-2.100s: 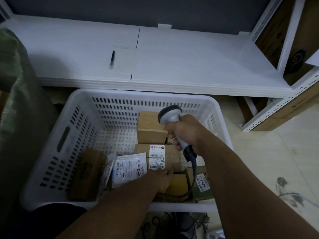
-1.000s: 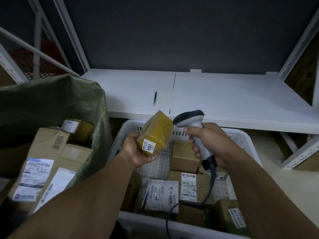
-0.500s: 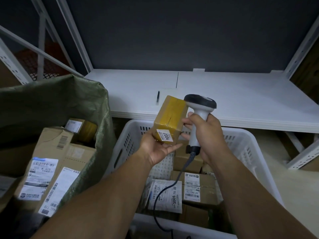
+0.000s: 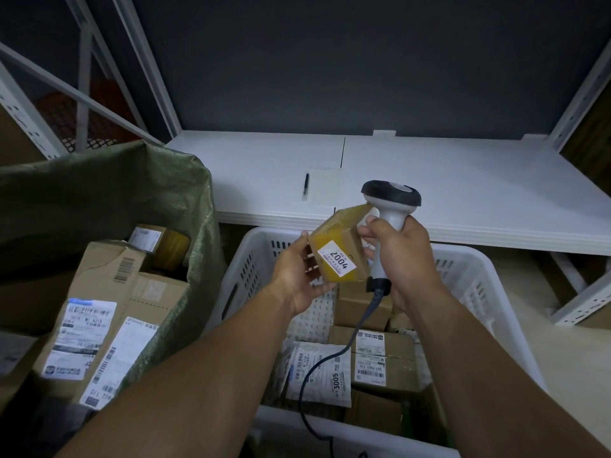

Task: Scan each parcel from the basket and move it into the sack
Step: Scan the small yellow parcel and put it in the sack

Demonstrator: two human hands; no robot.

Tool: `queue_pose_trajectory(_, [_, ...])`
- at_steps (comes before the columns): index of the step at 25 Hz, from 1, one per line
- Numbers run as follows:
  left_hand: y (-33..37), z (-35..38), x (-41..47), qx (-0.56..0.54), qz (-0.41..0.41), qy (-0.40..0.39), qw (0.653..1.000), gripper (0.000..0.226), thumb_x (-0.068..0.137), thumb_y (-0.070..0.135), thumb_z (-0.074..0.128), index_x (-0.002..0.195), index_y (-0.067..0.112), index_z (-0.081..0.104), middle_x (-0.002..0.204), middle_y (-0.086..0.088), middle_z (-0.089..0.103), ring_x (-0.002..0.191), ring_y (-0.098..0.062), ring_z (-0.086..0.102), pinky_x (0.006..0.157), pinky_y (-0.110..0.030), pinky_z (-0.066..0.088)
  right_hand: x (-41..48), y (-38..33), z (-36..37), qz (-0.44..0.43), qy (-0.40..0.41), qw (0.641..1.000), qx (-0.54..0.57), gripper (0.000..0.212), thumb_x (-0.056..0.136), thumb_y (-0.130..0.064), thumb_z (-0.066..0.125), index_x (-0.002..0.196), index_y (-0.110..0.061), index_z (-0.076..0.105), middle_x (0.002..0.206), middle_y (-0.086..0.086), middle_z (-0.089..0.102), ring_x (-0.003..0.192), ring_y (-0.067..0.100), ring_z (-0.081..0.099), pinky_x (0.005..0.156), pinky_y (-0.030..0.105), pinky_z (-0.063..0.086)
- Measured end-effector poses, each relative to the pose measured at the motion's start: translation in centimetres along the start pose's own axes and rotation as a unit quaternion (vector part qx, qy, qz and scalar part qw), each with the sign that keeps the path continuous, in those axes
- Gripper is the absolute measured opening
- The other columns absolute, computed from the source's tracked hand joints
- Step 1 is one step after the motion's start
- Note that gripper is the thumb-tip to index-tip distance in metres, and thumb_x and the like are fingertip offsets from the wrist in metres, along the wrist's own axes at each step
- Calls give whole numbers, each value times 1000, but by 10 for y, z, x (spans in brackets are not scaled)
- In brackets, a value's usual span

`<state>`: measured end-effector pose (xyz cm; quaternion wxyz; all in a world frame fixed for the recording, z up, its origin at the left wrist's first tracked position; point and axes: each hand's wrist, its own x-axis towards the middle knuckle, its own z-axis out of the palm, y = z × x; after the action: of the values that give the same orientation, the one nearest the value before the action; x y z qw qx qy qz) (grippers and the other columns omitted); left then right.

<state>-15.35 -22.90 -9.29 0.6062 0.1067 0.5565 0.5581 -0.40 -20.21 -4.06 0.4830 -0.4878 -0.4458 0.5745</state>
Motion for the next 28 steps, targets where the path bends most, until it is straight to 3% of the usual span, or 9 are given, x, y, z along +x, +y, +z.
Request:
queue_pose_trajectory(2, [-1,-1,-1,27,-2,-18,999,42,107,42,40,109,12,69,111,-15,69,110,-34,66,91,-54,56,0,0,-2,1,6,1000,-16,13,98,-20,64,110,-15,66,97,6,76,79,12,75,63,25,57])
queue_pose_trajectory(4, [-1,-1,-4,61,-17,-49,997,47,104,49,44,110,7,66,116,-17,69,112,-36,68,97,-59,53,-3,-1,-3,2,-1,999,-36,14,98,-22,64,110,-16,66,96,4,76,77,12,75,60,25,57])
queue_pose_trajectory(6, [-1,3,-6,95,-32,-88,991,64,94,65,56,119,8,66,120,-17,71,111,-33,70,99,-59,53,-5,-2,-2,-2,-15,997,-78,15,97,-24,63,110,-17,65,96,4,76,82,18,75,67,34,61])
queue_pose_trajectory(8, [-1,6,-9,125,-31,-109,986,62,85,66,66,119,15,70,121,-15,73,114,-31,69,99,-54,55,-7,-2,0,-9,-36,994,-105,15,95,-25,63,108,-18,65,98,5,75,87,23,74,79,45,62])
queue_pose_trajectory(11, [-3,6,-10,114,-39,-107,987,42,87,49,74,112,16,73,113,-14,74,109,-28,69,95,-50,58,-9,0,1,-12,-58,991,-119,10,93,-25,64,102,-21,65,97,6,75,91,27,73,87,55,59])
queue_pose_trajectory(14, [-4,3,-9,62,-35,-100,992,17,94,26,66,104,12,69,97,-13,69,99,-28,67,92,-50,58,-8,-2,-1,-4,-66,992,-105,5,94,-18,65,99,-17,67,95,8,77,89,24,75,88,50,60])
queue_pose_trajectory(18, [-2,-6,4,-61,6,-95,994,36,87,-7,46,118,0,62,116,-19,71,110,-33,65,104,-47,52,-11,-17,-5,40,-87,995,-25,10,94,-6,64,103,-2,64,86,17,72,66,23,73,68,38,64])
queue_pose_trajectory(21, [-1,-26,21,-121,48,-46,990,50,83,-16,40,126,1,59,130,-20,66,123,-36,61,113,-46,46,-19,-28,-8,72,-111,991,-30,12,96,-15,66,98,-3,63,69,12,60,48,19,55,49,32,52])
queue_pose_trajectory(28, [-4,-54,50,-147,64,28,987,57,86,-13,43,139,3,54,130,-17,66,123,-32,62,112,-44,47,-22,-36,-18,125,-184,971,-89,15,95,-21,66,90,-7,61,60,5,53,44,16,45,45,26,41])
